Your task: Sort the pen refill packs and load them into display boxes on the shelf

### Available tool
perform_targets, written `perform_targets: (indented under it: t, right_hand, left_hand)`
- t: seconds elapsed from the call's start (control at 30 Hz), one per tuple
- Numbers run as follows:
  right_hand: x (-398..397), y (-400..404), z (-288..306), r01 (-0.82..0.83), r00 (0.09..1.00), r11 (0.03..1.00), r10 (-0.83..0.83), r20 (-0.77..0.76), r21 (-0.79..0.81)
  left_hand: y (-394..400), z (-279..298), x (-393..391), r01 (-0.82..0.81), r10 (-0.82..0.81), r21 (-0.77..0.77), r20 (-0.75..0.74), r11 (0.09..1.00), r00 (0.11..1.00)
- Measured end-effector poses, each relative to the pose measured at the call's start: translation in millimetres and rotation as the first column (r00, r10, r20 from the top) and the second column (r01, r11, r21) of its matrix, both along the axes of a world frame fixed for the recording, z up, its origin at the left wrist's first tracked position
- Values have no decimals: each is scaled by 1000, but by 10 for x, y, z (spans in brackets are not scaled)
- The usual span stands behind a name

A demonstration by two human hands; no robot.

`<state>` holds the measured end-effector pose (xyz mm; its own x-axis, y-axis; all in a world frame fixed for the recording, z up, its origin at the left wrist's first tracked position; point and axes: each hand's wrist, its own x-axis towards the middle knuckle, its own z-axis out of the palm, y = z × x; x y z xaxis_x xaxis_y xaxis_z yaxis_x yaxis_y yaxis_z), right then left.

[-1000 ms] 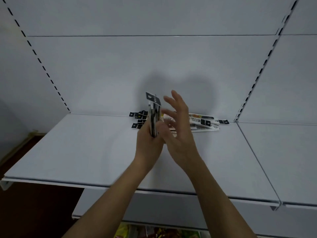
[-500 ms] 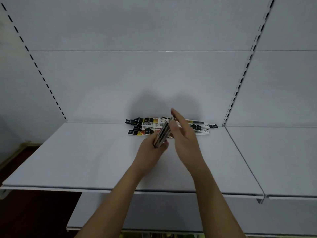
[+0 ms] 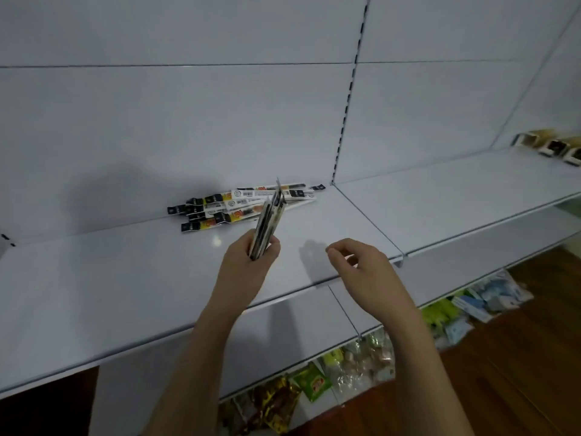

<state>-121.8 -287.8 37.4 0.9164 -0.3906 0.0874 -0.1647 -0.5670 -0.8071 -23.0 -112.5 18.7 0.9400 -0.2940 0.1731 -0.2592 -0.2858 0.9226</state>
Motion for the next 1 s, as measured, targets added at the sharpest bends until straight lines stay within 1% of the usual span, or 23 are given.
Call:
perform_targets:
  t: [0.1, 0.17, 0.3, 0.5, 0.63, 0.73, 0.83, 0.9, 1.0]
  right_hand:
    - [-304, -146, -42, 29, 994, 996, -37, -102, -79]
    - [-521, -276, -59, 47, 986, 994, -63, -157, -103]
    - [-1025, -653, -123, 160, 968, 981, -179, -178, -113]
    - [-1976, -1490, -109, 270, 919, 953, -297, -258, -137]
    - [-2738, -2148, -145, 361, 869, 917, -397, -296, -169]
    - [-3220, -2583, -229, 401, 824, 897, -441, -355, -184]
    - [-3502, -2959, -240, 421, 788, 893, -446, -425, -156]
    - [-3584, -3245, -253, 451, 790, 881, -468, -397, -143]
    - [-3621, -3622, -318, 473, 801, 876, -474, -366, -96]
  left_hand:
    - [-146, -9, -203, 97, -102, -57, -86, 994, 991]
    - [-288, -6, -328, 169, -173, -48, -109, 984, 979]
    - [-724, -34, -598, 235, -239, -43, -124, 971, 963]
    - [-1791, -85, -1256, 374, -374, -28, -142, 927, 916]
    - [-2613, -80, -1875, 497, -494, 0, -119, 868, 861]
    - [-3104, -83, -2273, 567, -565, -21, -124, 824, 816]
    - [-3476, -38, -2475, 608, -604, -30, -158, 793, 781]
    - [-3744, 7, -2503, 602, -598, -18, -147, 798, 788]
    - [-4159, 28, -2505, 595, -589, 58, -91, 802, 803]
